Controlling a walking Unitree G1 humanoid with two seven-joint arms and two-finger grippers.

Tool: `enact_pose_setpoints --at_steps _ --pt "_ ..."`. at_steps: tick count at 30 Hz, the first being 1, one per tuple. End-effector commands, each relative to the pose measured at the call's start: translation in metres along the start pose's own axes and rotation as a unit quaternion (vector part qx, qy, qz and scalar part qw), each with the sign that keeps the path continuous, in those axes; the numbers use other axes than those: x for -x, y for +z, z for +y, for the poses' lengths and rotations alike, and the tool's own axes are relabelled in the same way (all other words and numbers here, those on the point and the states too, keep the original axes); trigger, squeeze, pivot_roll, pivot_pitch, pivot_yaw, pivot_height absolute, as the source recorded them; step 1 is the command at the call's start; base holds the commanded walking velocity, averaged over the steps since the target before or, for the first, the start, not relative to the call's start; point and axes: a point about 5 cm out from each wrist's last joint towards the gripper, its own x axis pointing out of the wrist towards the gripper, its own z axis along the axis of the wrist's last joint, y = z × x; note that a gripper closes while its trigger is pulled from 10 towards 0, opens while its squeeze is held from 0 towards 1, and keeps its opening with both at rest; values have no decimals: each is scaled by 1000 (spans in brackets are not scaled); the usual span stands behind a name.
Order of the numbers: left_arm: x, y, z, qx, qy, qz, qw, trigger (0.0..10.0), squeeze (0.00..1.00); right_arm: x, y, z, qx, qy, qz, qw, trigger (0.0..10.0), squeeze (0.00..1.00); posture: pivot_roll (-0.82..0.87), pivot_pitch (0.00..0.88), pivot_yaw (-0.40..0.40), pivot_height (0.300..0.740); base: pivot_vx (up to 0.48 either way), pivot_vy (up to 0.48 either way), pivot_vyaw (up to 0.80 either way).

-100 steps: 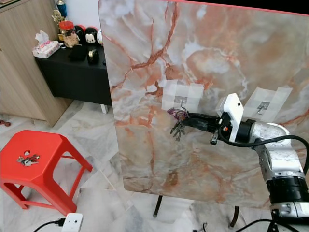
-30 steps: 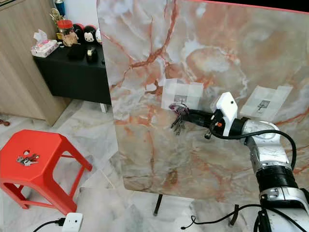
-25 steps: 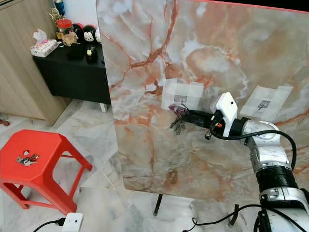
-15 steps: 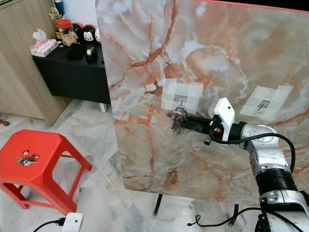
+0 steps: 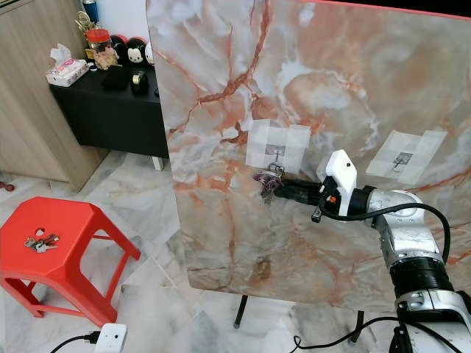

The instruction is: Hang keys on a hook

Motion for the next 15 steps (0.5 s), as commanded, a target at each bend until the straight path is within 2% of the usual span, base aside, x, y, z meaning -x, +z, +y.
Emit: enact_pose_setpoints --at_steps 1,10,14,15 --pt "0 -2 -3 -7 -5 4 1000 10000 0 4 2 1 8 4 3 1000 10000 1000 -129 65 -65 740 0 0 0" --pt "0 -2 -2 -7 -4 3 1000 10000 0 4 4 2 21 4 12 1000 10000 1000 -131 67 -64 740 0 0 0" --pt "0 -2 -2 -8 -5 4 1000 10000 0 5 -2 5 30 13 43 999 10000 1000 -133 68 -63 740 0 0 0" --pt "0 -2 -2 -8 -5 4 1000 10000 0 7 -7 7 35 20 64 997 10000 1000 -133 68 -63 740 0 0 0"
